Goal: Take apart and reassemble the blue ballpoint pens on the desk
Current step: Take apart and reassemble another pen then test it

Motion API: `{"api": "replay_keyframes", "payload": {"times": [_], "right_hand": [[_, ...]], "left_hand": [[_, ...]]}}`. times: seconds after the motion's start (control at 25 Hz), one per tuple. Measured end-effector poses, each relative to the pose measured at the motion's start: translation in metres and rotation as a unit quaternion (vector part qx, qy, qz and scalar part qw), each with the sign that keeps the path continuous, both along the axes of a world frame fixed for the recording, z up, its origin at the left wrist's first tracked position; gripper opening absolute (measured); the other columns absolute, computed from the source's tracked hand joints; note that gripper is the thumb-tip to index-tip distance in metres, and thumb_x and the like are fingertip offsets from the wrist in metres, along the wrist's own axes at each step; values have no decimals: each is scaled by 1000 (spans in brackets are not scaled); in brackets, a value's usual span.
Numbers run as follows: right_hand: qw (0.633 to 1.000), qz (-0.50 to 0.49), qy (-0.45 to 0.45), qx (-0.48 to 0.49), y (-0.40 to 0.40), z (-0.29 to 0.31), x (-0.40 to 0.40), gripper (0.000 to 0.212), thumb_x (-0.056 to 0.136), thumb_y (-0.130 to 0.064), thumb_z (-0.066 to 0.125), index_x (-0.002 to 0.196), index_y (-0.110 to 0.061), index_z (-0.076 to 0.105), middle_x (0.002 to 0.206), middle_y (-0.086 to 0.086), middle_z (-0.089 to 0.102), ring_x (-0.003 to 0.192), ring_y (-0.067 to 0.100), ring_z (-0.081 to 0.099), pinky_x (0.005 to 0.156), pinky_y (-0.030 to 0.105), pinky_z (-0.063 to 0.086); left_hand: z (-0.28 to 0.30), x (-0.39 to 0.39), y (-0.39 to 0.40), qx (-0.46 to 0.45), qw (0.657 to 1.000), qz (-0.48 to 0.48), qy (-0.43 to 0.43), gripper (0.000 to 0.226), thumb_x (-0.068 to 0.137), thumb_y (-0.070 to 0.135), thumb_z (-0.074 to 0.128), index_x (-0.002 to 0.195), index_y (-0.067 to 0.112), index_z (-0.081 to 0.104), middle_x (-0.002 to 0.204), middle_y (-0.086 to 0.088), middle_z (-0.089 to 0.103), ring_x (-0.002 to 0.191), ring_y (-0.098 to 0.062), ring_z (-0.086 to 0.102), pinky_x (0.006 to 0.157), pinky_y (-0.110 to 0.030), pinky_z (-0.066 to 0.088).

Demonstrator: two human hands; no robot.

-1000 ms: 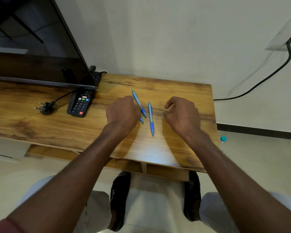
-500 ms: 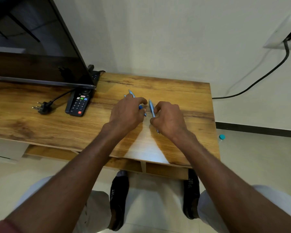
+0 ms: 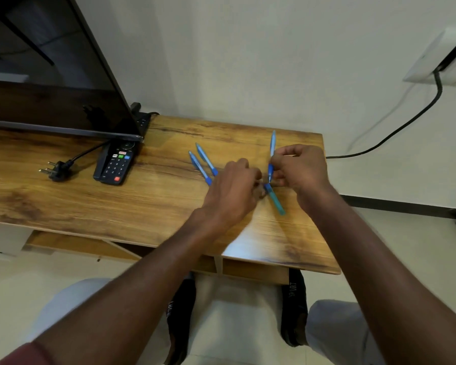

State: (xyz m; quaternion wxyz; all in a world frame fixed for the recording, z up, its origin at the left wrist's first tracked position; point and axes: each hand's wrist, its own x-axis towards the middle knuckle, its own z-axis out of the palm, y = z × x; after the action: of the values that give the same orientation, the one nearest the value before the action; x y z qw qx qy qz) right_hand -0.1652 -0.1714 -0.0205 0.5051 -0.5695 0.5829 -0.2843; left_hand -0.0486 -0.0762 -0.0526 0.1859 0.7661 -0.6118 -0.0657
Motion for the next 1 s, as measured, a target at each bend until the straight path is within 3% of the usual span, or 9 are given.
{"api": "replay_keyframes", "payload": {"times": [0.12,0.24,0.6,0.76,0.88,1.0], "right_hand": [[999,-27,13,-41,-6,5,-4,13,84,-14,78,95,-21,76,91,4,79,70,17,78,60,31,61],[999,-34,-23,-20,-10,9,-11,12,86,-11,76,96,-17,76,93,4,79,69,14,77,47,19,50],[998,-30,12,-52,-20,6,-23,12,83,-12,78,88,-22,76,90,1,80,70,15,78,65,35,59],[999,5,38,-28,-16,-5,-20,10,81,-12,78,83,-21,76,83,3,79,73,21,79,74,48,67],[992,36,104,-62,-10,-13,-9,7,83,-14,77,80,-20,78,78,0,78,75,20,77,75,43,66],[974,67,188,-111,-3,-20,7,7,90,-16,75,85,-18,80,85,2,78,76,19,73,61,29,55]], "left_hand": [[-7,-26,-13,1,1000,-12,19,34,95,35,74,123,15,69,119,-5,56,108,-24,53,80,-36,47],[-9,-36,-24,12,999,-21,44,31,95,29,76,120,13,71,115,-6,55,100,-23,56,77,-38,52],[-12,-48,-29,7,995,-27,96,23,96,29,74,113,14,75,108,-3,60,96,-21,60,78,-37,54],[2,-8,-18,-22,998,30,48,18,101,23,65,105,14,80,101,-6,72,95,-25,67,79,-42,56],[14,28,-6,-39,992,94,73,19,100,23,66,103,11,81,96,-7,79,89,-25,71,81,-43,59],[22,48,8,-37,987,141,75,19,101,20,66,100,8,80,88,-9,78,82,-26,72,84,-40,58]]}}
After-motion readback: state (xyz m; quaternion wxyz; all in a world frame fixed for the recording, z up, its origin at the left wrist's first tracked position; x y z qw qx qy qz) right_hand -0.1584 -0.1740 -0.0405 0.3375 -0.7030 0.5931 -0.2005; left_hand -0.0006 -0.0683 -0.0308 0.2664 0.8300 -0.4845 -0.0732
